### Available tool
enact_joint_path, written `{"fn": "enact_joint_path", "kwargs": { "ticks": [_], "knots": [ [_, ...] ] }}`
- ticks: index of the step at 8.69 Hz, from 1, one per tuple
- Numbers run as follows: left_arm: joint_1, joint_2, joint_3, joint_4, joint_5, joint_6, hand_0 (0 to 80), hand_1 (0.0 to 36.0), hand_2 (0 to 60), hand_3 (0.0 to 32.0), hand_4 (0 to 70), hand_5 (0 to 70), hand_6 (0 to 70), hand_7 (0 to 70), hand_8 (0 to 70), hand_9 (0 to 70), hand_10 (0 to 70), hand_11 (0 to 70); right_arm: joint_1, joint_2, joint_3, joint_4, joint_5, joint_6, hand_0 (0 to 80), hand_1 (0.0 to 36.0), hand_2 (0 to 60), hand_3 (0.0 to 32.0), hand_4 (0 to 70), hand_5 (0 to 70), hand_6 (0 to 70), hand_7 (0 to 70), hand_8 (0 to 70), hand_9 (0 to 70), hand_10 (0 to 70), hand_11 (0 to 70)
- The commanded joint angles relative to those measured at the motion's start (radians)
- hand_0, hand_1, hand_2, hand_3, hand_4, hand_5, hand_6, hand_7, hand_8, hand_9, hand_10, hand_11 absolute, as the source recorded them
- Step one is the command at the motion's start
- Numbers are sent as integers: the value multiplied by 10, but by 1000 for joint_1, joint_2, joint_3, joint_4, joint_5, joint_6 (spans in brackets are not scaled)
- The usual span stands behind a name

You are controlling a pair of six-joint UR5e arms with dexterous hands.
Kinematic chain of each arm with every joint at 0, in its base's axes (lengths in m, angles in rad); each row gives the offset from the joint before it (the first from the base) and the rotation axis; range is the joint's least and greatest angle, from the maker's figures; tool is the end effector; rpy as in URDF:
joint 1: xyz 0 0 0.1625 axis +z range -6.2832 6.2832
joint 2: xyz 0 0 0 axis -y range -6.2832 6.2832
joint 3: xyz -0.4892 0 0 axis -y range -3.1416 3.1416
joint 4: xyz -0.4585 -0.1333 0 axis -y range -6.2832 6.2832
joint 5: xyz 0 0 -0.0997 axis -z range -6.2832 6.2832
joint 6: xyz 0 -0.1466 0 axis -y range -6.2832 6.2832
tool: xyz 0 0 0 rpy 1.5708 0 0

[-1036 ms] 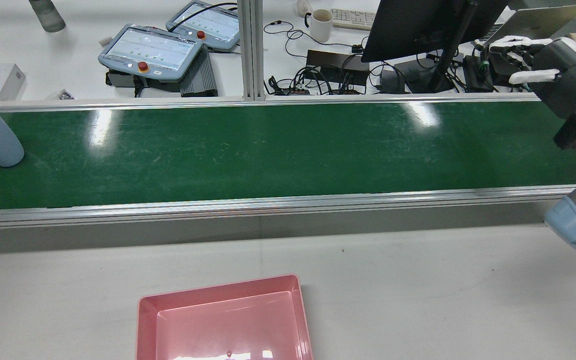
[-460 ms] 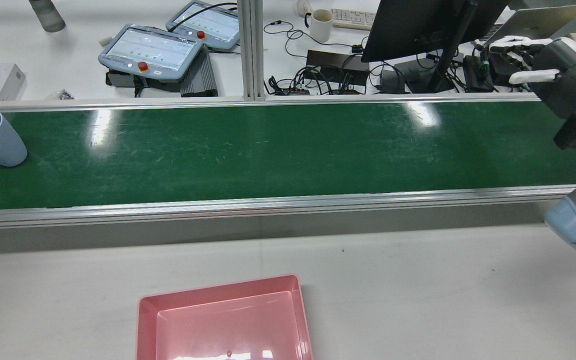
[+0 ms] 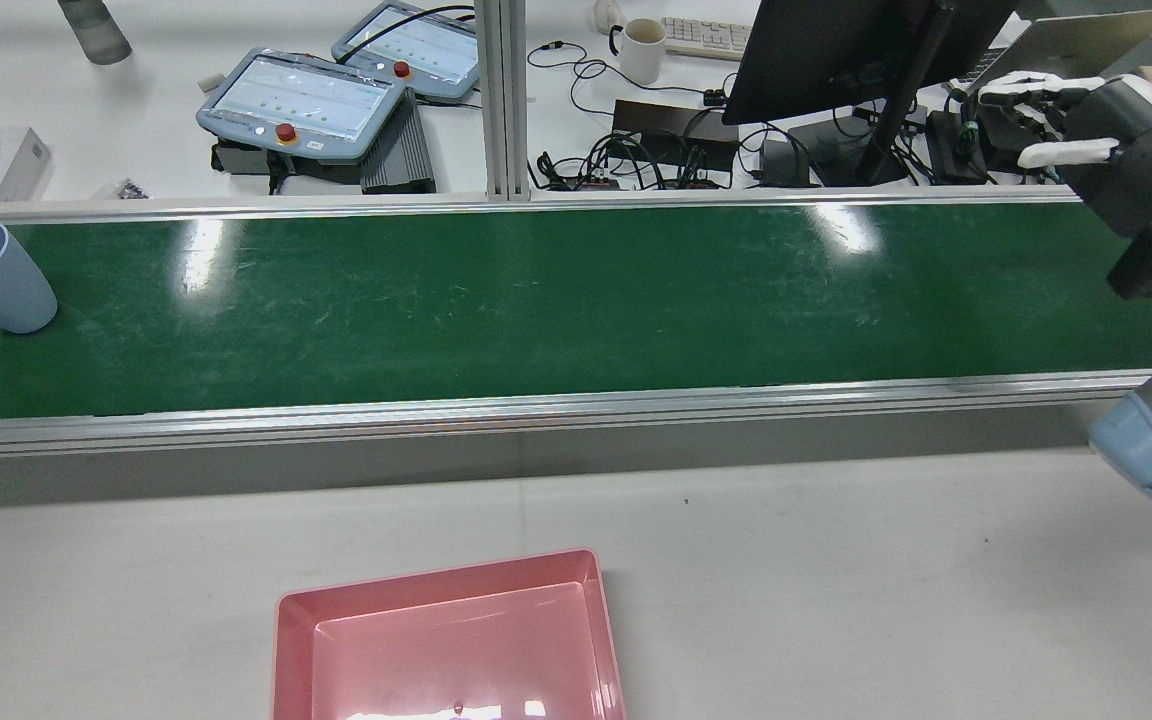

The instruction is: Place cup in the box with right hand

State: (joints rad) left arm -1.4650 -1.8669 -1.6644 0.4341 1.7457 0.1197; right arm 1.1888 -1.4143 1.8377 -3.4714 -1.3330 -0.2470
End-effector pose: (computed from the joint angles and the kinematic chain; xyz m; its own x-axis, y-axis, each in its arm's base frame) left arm -0.0326 -0.7141 0.5622 -0.9534 -0.2801 -0.1116 0.1194 -0.0108 -0.9928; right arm -0.0849 -0.6615 0.5433 -0.9677 0.1191 0.2221 -0.2081 0.1195 -0.9708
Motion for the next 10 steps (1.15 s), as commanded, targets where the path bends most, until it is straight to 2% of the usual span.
{"fn": "enact_joint_path", "kwargs": {
  "ticks": [1,2,3,4,6,8,10],
  "knots": [
    [0,0,0,0,0,0,0,0,0,0,0,0,0,0,0,0,0,0,5,-2,9,-2,2,9,564,115,0,0,391,49,87,430,16,95,59,101],
    [0,0,0,0,0,0,0,0,0,0,0,0,0,0,0,0,0,0,8,-3,11,-3,2,11,564,116,0,22,377,49,82,428,15,94,58,100],
    [0,0,0,0,0,0,0,0,0,0,0,0,0,0,0,0,0,0,8,-3,12,-3,0,9,560,122,0,320,201,54,21,332,5,61,51,91],
    [0,0,0,0,0,0,0,0,0,0,0,0,0,0,0,0,0,0,14,-3,15,-3,0,9,559,122,0,320,168,55,0,212,0,28,51,91],
    [0,0,0,0,0,-2,0,0,0,0,0,0,0,0,0,0,0,0,17,-9,25,-3,0,9,546,118,0,320,134,49,0,92,0,4,31,63],
    [0,0,0,0,0,0,0,0,0,0,0,0,0,0,0,0,0,0,18,-9,26,-3,3,14,542,113,0,320,131,46,0,83,0,2,12,35],
    [0,0,0,0,0,0,0,0,0,0,0,0,0,0,0,0,0,0,20,-9,26,-2,3,20,543,93,0,320,162,44,0,128,0,15,21,47]
  ]
}}
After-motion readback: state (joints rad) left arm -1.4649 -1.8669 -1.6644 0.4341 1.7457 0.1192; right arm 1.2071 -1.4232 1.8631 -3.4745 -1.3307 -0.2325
